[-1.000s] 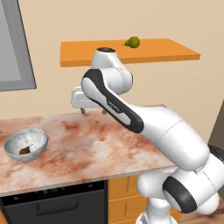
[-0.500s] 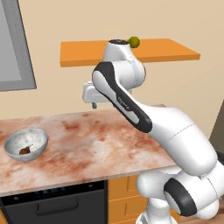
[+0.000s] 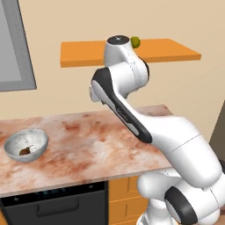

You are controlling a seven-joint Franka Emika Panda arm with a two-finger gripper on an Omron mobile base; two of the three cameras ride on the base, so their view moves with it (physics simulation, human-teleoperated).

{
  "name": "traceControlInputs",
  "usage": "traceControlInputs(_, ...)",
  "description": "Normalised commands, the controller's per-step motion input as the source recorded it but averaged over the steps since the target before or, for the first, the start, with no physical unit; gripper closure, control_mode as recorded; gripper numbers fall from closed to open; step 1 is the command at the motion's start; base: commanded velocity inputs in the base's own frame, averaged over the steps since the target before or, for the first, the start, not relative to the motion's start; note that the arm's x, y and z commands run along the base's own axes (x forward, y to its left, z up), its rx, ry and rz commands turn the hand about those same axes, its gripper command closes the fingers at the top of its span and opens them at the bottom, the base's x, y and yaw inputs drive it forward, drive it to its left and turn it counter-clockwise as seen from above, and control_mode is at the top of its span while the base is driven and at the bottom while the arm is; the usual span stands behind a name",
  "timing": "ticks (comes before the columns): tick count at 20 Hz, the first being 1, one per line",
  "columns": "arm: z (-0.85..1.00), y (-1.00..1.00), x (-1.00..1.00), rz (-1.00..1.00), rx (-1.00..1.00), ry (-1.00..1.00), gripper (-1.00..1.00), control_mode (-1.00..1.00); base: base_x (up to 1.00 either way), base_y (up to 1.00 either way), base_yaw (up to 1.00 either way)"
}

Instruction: Pick the pears from the cabinet and place them in one bowl. Pick the orange from the sink and place it in the other bowl.

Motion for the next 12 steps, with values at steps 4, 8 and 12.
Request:
traceControlInputs(4,0.31,-0.31,0.0,0.0,-0.06,-0.02,-1.0,-1.0,0.0,0.0,0.0)
traceControlInputs(8,0.32,-0.36,-0.01,0.0,-0.01,-0.01,-1.0,-1.0,0.0,0.0,0.0)
traceControlInputs(12,0.32,-0.33,0.0,0.0,0.0,-0.01,-1.0,-1.0,0.0,0.0,0.0)
